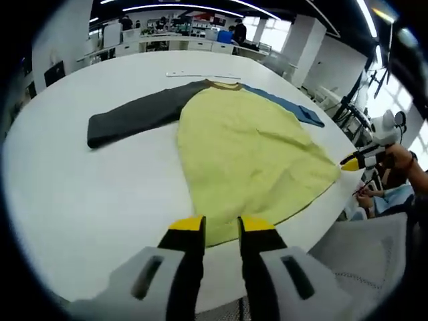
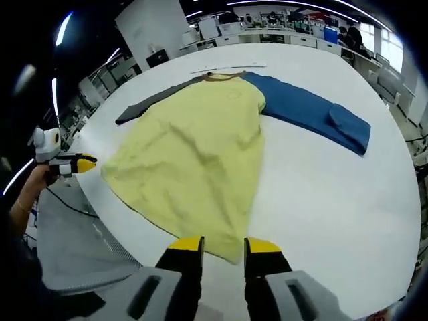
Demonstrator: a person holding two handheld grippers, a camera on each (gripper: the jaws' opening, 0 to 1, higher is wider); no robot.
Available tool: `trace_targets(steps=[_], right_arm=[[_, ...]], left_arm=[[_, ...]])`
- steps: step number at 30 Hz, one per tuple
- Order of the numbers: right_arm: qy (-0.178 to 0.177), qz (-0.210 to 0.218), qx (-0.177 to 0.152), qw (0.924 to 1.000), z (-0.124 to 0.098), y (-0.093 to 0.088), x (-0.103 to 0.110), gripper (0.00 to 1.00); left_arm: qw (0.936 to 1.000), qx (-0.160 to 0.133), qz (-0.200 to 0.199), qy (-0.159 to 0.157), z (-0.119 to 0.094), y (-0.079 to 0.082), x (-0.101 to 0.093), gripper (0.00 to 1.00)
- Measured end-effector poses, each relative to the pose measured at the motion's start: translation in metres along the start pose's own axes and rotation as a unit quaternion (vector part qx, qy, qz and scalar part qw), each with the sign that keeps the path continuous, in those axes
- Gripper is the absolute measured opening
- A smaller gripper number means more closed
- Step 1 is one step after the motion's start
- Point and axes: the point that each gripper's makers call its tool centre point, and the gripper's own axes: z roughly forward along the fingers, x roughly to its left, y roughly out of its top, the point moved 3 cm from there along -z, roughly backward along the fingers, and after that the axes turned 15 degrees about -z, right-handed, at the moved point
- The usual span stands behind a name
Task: Fold the garment on the visible template until the final outline fits inside the template.
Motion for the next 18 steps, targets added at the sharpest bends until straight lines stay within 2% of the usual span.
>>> trace_targets(steps=[6, 11, 15, 18], right_arm=[[-0.028, 0.021, 0.011, 0.9993, 0.006, -0.009, -0.007, 0.19], [-0.055, 0.027, 0.017, 0.9979, 0.013, -0.013, -0.011, 0.18], [-0.085, 0.003, 0.013, 0.9963, 0.015, -0.011, -0.015, 0.17], [-0.089, -0.006, 0.011, 0.9960, 0.019, -0.008, -0.013, 0.15]], left_arm=[[0.9999, 0.007, -0.012, 0.006, 0.005, -0.007, 0.005, 0.19], [0.9994, 0.004, -0.017, 0.029, 0.011, -0.010, 0.010, 0.16], [0.9985, -0.004, -0.019, 0.052, 0.015, -0.011, 0.016, 0.11], [0.9979, -0.002, -0.027, 0.058, 0.019, -0.012, 0.019, 0.09]])
